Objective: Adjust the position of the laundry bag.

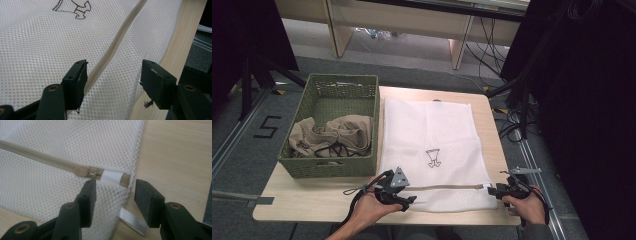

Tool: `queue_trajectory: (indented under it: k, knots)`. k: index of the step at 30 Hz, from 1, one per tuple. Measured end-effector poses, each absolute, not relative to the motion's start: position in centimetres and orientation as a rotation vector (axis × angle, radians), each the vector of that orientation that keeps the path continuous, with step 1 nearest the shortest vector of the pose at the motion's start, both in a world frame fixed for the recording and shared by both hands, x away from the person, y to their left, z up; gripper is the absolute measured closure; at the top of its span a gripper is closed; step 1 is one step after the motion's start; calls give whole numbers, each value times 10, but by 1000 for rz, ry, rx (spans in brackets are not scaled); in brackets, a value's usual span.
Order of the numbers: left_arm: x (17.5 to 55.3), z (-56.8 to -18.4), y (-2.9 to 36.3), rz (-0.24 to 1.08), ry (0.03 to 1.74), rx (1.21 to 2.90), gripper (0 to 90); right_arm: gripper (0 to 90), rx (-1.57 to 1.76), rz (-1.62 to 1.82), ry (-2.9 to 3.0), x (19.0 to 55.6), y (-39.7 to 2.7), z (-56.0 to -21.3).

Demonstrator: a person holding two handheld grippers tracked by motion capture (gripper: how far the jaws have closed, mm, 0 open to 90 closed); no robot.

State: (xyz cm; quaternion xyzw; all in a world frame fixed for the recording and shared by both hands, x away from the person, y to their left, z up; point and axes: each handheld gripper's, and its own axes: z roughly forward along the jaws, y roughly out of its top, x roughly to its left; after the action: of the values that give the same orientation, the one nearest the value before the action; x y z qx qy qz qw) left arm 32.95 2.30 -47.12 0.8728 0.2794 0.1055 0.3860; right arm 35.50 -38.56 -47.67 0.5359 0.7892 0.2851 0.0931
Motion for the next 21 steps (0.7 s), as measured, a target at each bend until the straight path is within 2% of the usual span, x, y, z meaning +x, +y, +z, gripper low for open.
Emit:
queue_trajectory:
  k: [17,21]
  knots:
    - [330,-469,24,267,723,2217,362,517,1559,755,2391,359,-375,-483]
    - [330,-469,24,269,717,2220,362,483,1569,719,2395,360,-374,-485]
